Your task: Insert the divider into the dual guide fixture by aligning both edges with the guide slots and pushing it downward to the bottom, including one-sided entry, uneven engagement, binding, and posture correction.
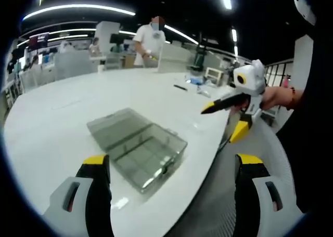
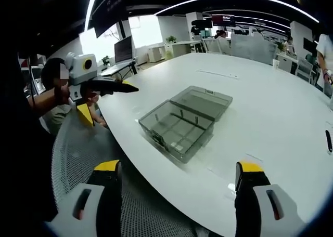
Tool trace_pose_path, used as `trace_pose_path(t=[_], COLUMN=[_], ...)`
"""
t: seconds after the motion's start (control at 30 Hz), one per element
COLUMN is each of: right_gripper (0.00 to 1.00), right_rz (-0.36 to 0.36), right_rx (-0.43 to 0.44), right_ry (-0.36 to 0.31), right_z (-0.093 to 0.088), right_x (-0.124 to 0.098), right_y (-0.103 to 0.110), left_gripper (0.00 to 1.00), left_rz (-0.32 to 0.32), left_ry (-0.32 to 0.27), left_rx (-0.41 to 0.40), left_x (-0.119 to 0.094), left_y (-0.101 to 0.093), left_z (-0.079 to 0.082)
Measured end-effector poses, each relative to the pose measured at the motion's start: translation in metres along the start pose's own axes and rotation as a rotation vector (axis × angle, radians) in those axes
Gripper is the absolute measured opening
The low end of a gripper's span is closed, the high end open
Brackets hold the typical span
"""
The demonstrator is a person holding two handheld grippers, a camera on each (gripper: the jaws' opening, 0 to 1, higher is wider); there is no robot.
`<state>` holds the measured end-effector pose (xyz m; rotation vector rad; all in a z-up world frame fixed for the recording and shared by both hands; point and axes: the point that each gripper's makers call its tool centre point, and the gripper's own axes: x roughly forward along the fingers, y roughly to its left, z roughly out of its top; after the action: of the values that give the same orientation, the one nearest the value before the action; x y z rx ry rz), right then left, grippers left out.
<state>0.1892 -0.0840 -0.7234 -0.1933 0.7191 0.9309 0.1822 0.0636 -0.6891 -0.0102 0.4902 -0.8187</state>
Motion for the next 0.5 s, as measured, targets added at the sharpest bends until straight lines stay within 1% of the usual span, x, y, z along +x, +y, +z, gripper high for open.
trace_pose_path(t=[0.33,0.5], right_gripper=[0.87,0.86], right_rz=[0.0,0.008], right_rx=[0.005,0.002], right_ry=[0.018,0.032], right_z=[0.0,0.0], right_x=[0.006,0.009], right_y=[-0.008,-0.013], left_gripper=[0.99,0.99], left_rz=[-0.023,-0.026], left_ry=[0.007,0.001], left_rx=[-0.001,0.005], left_x=[0.011,0.017], left_y=[0.0,0.0], left_z=[0.002,0.005])
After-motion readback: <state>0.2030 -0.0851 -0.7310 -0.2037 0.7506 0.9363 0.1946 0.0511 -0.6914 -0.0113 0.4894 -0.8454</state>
